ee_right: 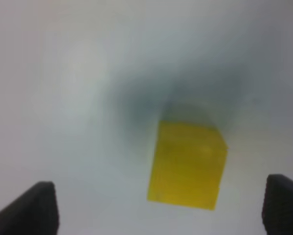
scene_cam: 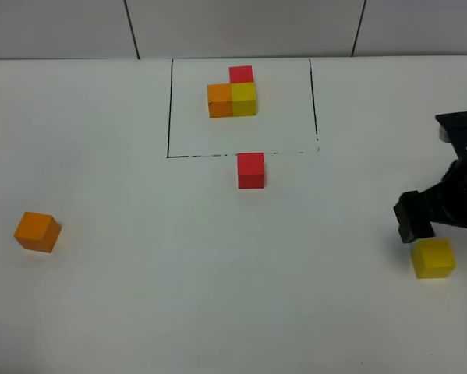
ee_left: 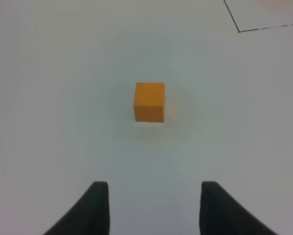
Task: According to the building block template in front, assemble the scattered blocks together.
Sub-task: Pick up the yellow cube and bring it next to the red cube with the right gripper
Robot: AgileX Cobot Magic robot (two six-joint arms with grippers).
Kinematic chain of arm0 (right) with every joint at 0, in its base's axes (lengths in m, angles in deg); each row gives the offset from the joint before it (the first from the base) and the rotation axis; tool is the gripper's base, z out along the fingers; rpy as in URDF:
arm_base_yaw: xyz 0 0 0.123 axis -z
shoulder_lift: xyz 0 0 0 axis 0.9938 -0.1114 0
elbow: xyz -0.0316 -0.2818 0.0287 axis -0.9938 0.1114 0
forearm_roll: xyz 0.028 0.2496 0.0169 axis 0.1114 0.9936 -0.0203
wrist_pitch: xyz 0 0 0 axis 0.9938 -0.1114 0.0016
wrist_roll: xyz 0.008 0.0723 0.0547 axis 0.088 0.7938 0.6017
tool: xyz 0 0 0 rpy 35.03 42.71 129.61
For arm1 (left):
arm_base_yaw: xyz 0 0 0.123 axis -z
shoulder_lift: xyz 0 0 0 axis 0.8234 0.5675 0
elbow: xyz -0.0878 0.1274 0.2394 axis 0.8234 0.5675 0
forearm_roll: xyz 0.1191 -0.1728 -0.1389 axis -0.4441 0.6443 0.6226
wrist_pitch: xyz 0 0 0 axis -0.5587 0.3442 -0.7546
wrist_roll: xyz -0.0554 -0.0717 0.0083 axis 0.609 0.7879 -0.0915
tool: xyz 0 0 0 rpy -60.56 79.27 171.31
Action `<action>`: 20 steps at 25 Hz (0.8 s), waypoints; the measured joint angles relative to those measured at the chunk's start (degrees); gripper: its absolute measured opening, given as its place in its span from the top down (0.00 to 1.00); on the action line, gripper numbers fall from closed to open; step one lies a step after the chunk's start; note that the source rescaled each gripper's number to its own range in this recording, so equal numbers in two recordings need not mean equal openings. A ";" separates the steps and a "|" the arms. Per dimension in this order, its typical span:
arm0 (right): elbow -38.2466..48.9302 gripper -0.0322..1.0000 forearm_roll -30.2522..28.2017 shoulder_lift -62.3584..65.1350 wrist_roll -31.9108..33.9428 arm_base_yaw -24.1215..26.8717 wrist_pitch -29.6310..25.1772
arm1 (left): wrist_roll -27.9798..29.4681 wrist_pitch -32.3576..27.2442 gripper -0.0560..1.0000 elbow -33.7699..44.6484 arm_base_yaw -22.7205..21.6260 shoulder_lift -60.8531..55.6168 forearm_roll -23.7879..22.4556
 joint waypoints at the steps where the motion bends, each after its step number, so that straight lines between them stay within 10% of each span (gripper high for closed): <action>1: 1.77 0.29 0.00 0.91 0.51 0.85 0.97 | 0.00 0.00 0.94 0.00 0.00 0.00 0.00; 20: 8.89 0.29 2.19 0.38 1.32 3.07 10.80 | 0.00 0.00 0.94 0.00 0.00 0.00 0.00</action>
